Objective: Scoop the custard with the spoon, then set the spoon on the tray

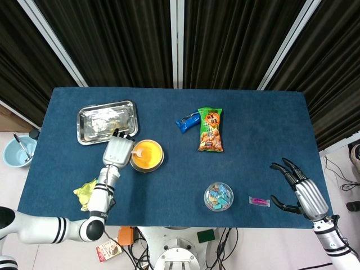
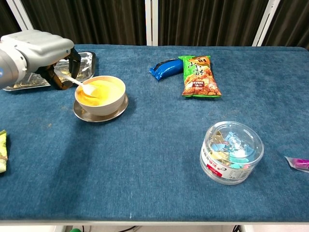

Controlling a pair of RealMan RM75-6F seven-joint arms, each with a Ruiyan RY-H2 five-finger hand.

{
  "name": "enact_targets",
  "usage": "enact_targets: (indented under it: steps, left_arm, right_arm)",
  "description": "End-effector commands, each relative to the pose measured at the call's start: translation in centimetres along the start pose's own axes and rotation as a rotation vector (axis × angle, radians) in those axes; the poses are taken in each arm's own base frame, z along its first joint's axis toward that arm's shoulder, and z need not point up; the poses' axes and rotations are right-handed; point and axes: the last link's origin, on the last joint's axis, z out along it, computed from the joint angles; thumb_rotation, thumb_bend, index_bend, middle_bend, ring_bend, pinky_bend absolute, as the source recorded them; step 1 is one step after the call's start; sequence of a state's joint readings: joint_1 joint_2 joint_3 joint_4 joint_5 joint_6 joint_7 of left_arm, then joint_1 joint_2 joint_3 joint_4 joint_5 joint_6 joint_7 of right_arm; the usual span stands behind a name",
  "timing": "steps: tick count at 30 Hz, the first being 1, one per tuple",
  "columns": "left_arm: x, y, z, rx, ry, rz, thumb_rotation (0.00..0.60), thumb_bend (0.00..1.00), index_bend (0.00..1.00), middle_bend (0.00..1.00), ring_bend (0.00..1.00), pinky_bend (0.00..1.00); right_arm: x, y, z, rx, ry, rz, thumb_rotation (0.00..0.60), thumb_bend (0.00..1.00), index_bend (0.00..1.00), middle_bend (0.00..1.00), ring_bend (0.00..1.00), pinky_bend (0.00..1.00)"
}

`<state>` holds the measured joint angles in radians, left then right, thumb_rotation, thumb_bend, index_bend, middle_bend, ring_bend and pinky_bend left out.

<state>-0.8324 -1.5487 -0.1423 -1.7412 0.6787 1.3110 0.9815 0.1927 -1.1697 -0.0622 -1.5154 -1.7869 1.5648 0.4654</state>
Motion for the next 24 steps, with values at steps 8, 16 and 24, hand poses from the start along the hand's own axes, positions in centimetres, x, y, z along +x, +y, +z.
enact_targets:
  steps: [8, 16, 24]
  left_arm:
    - [-0.12, -0.21, -0.08, 0.006, -0.002, 0.002, 0.600, 0.35, 0.51, 0.38, 0.22, 0.16]
    - [-0.05, -0.25, -0.08, 0.004, 0.004, 0.007, 0.600, 0.36, 0.53, 0.39, 0.23, 0.16]
    - [0.20, -0.06, -0.21, -0.014, 0.028, 0.032, 0.600, 0.38, 0.56, 0.43, 0.27, 0.17]
  right_arm:
    - [0.04, -0.09, -0.09, 0.001, 0.002, -0.001, 0.600, 0.31, 0.11, 0.19, 0.01, 0.13]
    - [0.05, -0.06, -0.11, -0.001, 0.002, -0.001, 0.600, 0.31, 0.11, 0.19, 0.01, 0.13]
    - [0.09, -0.01, -0.19, -0.002, 0.003, -0.002, 0.600, 0.30, 0.11, 0.19, 0.01, 0.13]
